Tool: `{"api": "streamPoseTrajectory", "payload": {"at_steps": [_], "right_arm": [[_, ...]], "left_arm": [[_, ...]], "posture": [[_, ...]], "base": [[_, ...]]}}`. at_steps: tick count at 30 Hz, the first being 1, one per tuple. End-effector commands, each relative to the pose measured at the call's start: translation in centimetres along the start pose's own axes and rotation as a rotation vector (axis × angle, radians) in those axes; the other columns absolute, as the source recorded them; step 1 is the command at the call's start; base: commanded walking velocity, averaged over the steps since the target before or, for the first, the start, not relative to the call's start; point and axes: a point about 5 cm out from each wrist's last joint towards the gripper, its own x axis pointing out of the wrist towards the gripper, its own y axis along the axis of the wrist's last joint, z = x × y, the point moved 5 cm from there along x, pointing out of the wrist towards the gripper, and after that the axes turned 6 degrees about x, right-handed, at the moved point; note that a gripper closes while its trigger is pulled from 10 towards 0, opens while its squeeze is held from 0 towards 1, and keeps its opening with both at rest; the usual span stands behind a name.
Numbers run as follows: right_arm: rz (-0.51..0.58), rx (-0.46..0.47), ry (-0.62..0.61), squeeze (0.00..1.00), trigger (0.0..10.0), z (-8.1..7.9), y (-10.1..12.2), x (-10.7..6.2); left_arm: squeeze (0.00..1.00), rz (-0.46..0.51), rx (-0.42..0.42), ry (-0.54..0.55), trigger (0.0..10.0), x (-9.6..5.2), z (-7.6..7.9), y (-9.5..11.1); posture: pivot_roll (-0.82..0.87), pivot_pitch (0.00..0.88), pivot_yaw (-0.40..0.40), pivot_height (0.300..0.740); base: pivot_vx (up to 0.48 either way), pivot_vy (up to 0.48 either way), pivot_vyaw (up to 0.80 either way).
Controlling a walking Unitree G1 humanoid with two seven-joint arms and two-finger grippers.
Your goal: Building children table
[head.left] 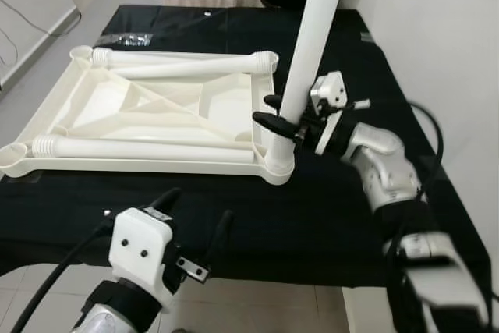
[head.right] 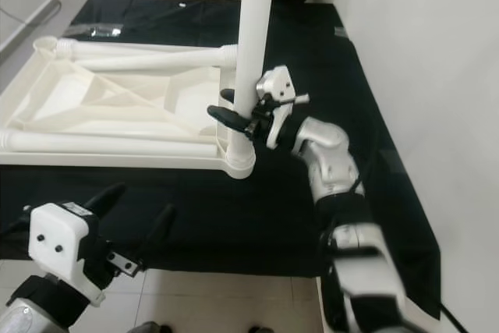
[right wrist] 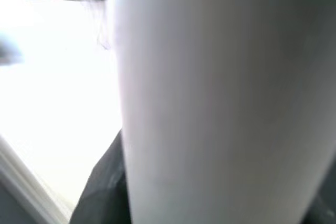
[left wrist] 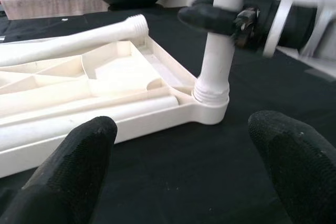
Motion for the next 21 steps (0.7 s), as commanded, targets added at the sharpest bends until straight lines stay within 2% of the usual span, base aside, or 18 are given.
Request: {"api": "streamPoseTrajectory", "payload": {"at_steps": [1,2,3,4,5,6,7,8,9,10,12,13,14,15,16,19,20,21], "right_arm": [[-0.168,-0.056,-0.324,0.00,0.0,3.7,-3.6,-3.5],[-0.168,-0.056,-0.324,0.00,0.0,3.7,-3.6,-3.5],[-0.170,-0.026,-0.263,0.00,0.0,0.5,-3.8,-4.0],[-0.170,-0.026,-0.263,0.00,0.0,0.5,-3.8,-4.0],[-0.150,-0.006,-0.168,0.00,0.0,-2.0,-3.6,-3.6],[-0.138,0.004,-0.100,0.00,0.0,-3.5,-3.7,-2.9],[-0.138,0.004,-0.100,0.00,0.0,-3.5,-3.7,-2.9],[-0.127,0.005,-0.060,0.00,0.0,-4.2,-3.6,-2.2],[-0.123,0.000,-0.053,0.00,4.0,-4.1,-3.6,-1.7],[-0.123,0.000,-0.053,0.00,4.0,-4.1,-3.6,-1.7],[-0.114,-0.014,-0.039,0.00,10.0,-4.0,-3.1,-1.1],[-0.114,-0.014,-0.039,0.00,10.0,-4.0,-3.1,-1.1],[-0.078,0.022,0.023,0.82,10.0,-4.7,-1.9,-0.9],[-0.078,0.022,0.023,0.82,10.0,-4.7,-1.9,-0.9],[-0.046,0.069,0.111,1.00,10.0,-5.5,-1.1,-0.6],[0.018,0.153,0.287,1.00,10.0,-7.1,1.1,-0.7],[0.014,0.120,0.347,1.00,10.0,-7.1,1.1,-1.0],[0.014,0.120,0.347,1.00,10.0,-7.1,1.1,-1.0]], "left_arm": [[0.00,-0.021,-0.003,-0.002,10.0,-0.2,0.0,-0.3],[0.00,-0.021,-0.003,-0.002,10.0,-0.2,0.0,-0.3],[0.00,-0.025,-0.009,-0.006,10.0,-0.1,0.1,-0.3],[0.00,-0.025,-0.009,-0.006,10.0,-0.1,0.1,-0.3],[0.00,-0.029,-0.013,-0.010,10.0,0.0,0.2,-0.4],[0.00,-0.030,-0.016,-0.011,10.0,0.1,0.2,-0.4],[0.00,-0.030,-0.016,-0.011,10.0,0.1,0.2,-0.4],[0.00,-0.031,-0.016,-0.011,10.0,0.1,0.2,-0.4],[0.00,-0.030,-0.016,-0.010,10.0,0.2,0.2,-0.4],[0.00,-0.030,-0.016,-0.010,10.0,0.2,0.2,-0.4],[0.00,-0.029,-0.016,-0.006,10.0,0.2,0.2,-0.4],[0.00,-0.029,-0.016,-0.006,10.0,0.2,0.2,-0.4],[0.00,-0.029,-0.015,-0.005,10.0,0.3,0.1,-0.4],[0.00,-0.029,-0.015,-0.005,10.0,0.3,0.1,-0.4],[0.00,-0.029,-0.015,-0.005,10.0,0.3,0.1,-0.4],[0.00,-0.030,-0.017,-0.007,10.0,0.3,0.2,-0.5],[0.00,-0.030,-0.018,-0.008,10.0,0.4,0.2,-0.4],[0.00,-0.030,-0.018,-0.008,10.0,0.4,0.2,-0.4]], "posture": [[0.13,0.210,-0.054,0.740],[0.13,0.210,-0.054,0.740],[0.12,0.205,-0.039,0.740],[0.12,0.205,-0.039,0.740],[0.12,0.187,-0.033,0.740],[0.13,0.185,-0.038,0.740],[0.13,0.185,-0.038,0.740],[0.13,0.178,-0.039,0.740],[0.13,0.175,-0.041,0.740],[0.13,0.175,-0.041,0.740],[0.13,0.166,-0.046,0.740],[0.13,0.166,-0.046,0.740],[0.13,0.165,-0.046,0.740],[0.13,0.165,-0.046,0.740],[0.13,0.164,-0.046,0.740],[0.13,0.160,-0.045,0.740],[0.13,0.160,-0.046,0.740],[0.13,0.160,-0.046,0.740]], "base": [[0.000,0.000,0.00],[0.000,0.000,0.00],[0.000,0.000,0.00],[0.000,0.000,0.00],[0.000,0.000,0.00],[0.000,0.000,0.00],[0.000,0.000,0.00],[0.000,0.000,0.00],[0.000,0.000,0.00],[0.000,0.000,0.00],[0.000,0.000,0.00],[0.000,0.000,0.00],[0.000,0.000,0.00],[0.000,0.000,0.00],[0.000,0.000,0.00],[0.000,0.000,0.00],[0.000,0.000,0.00],[0.000,0.000,0.00]]}}
